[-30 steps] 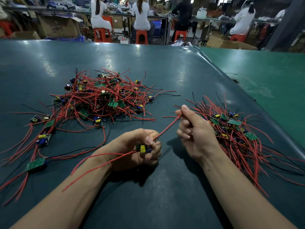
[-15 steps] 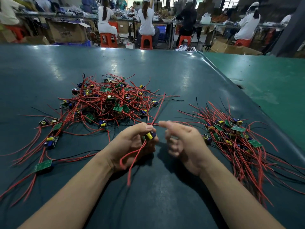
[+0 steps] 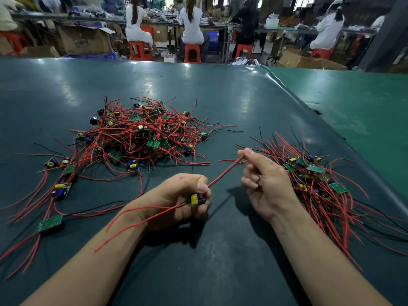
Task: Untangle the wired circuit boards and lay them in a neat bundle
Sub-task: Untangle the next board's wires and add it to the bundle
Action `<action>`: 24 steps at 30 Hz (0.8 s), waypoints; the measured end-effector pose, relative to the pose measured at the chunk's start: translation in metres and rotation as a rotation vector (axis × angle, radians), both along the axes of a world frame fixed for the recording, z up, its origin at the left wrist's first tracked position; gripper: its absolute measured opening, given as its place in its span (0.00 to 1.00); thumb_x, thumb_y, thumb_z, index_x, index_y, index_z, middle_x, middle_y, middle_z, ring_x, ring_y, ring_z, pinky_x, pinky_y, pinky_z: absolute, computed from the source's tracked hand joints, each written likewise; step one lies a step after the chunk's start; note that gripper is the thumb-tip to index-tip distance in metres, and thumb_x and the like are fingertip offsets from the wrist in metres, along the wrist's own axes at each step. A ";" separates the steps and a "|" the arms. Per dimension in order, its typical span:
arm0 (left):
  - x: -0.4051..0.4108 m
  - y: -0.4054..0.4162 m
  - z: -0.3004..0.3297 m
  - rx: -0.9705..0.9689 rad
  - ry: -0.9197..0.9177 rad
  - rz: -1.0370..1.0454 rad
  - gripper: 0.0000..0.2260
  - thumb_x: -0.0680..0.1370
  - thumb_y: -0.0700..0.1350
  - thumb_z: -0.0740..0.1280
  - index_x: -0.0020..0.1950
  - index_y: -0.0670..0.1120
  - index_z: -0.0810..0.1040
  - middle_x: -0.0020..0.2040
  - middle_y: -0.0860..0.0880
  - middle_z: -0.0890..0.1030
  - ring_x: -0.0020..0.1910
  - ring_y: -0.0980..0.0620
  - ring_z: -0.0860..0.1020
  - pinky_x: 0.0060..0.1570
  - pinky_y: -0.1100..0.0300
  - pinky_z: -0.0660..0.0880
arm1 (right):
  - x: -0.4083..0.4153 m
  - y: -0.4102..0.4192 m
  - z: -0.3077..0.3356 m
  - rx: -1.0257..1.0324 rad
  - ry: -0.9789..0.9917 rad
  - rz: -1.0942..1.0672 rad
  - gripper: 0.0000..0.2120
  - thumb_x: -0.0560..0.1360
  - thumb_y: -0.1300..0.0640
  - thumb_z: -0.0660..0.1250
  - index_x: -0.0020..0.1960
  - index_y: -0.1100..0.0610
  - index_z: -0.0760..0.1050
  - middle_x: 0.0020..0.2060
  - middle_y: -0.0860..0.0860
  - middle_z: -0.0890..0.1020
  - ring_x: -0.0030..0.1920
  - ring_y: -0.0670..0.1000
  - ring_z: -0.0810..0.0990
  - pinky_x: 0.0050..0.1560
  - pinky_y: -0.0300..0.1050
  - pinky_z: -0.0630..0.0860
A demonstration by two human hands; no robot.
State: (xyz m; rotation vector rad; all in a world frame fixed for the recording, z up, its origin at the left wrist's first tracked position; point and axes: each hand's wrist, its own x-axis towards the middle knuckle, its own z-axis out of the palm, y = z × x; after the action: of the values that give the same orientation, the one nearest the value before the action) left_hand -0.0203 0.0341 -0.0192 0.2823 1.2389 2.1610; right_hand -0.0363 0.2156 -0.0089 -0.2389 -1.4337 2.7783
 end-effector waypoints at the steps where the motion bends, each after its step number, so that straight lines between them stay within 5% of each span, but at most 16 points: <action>1: 0.002 -0.001 0.001 0.023 0.005 -0.037 0.13 0.57 0.40 0.77 0.30 0.45 0.73 0.27 0.45 0.74 0.24 0.52 0.72 0.26 0.62 0.70 | -0.001 0.003 0.000 -0.054 -0.028 -0.026 0.09 0.78 0.61 0.65 0.40 0.61 0.79 0.25 0.47 0.71 0.20 0.41 0.61 0.18 0.31 0.58; 4: 0.006 -0.005 0.002 0.092 0.033 -0.052 0.14 0.61 0.47 0.80 0.37 0.43 0.78 0.29 0.46 0.75 0.27 0.53 0.69 0.28 0.62 0.69 | -0.006 0.011 -0.001 -0.114 -0.032 -0.099 0.10 0.81 0.58 0.62 0.43 0.59 0.78 0.27 0.48 0.71 0.20 0.43 0.63 0.19 0.34 0.60; 8: 0.008 -0.009 0.007 0.171 0.041 0.138 0.26 0.62 0.49 0.82 0.57 0.42 0.83 0.40 0.48 0.80 0.33 0.56 0.74 0.35 0.62 0.76 | 0.006 -0.001 -0.004 0.502 0.291 -0.166 0.09 0.79 0.63 0.65 0.52 0.50 0.78 0.33 0.49 0.78 0.23 0.44 0.70 0.23 0.36 0.67; 10: 0.006 -0.010 0.009 0.234 0.001 0.275 0.28 0.55 0.48 0.85 0.52 0.43 0.85 0.38 0.48 0.80 0.31 0.57 0.78 0.35 0.62 0.79 | 0.015 -0.013 -0.009 0.687 0.433 -0.080 0.15 0.77 0.64 0.69 0.54 0.43 0.79 0.36 0.46 0.78 0.26 0.44 0.71 0.25 0.36 0.67; 15: 0.003 -0.004 0.009 0.194 0.104 0.515 0.22 0.49 0.51 0.86 0.37 0.46 0.83 0.34 0.48 0.81 0.31 0.55 0.79 0.35 0.62 0.79 | 0.032 -0.030 -0.007 0.439 0.388 0.314 0.14 0.69 0.57 0.76 0.53 0.43 0.84 0.38 0.46 0.80 0.27 0.48 0.71 0.23 0.38 0.70; 19: 0.002 0.000 0.005 0.097 0.175 0.488 0.16 0.56 0.49 0.84 0.34 0.46 0.81 0.34 0.47 0.79 0.32 0.54 0.76 0.37 0.62 0.77 | 0.027 -0.026 -0.002 0.268 0.184 0.266 0.14 0.64 0.48 0.73 0.48 0.50 0.86 0.31 0.49 0.78 0.25 0.45 0.69 0.21 0.34 0.65; 24: 0.001 0.006 0.000 -0.023 0.207 0.484 0.07 0.65 0.36 0.75 0.42 0.42 0.84 0.39 0.44 0.80 0.33 0.51 0.78 0.36 0.61 0.77 | 0.021 -0.021 -0.002 0.245 0.125 0.175 0.08 0.66 0.56 0.73 0.43 0.57 0.85 0.29 0.52 0.78 0.24 0.45 0.69 0.21 0.34 0.63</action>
State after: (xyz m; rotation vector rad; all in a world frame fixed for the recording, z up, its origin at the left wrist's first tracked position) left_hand -0.0190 0.0404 -0.0194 0.2163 1.5758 2.5724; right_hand -0.0153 0.1950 -0.0107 0.0652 -1.8201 2.6486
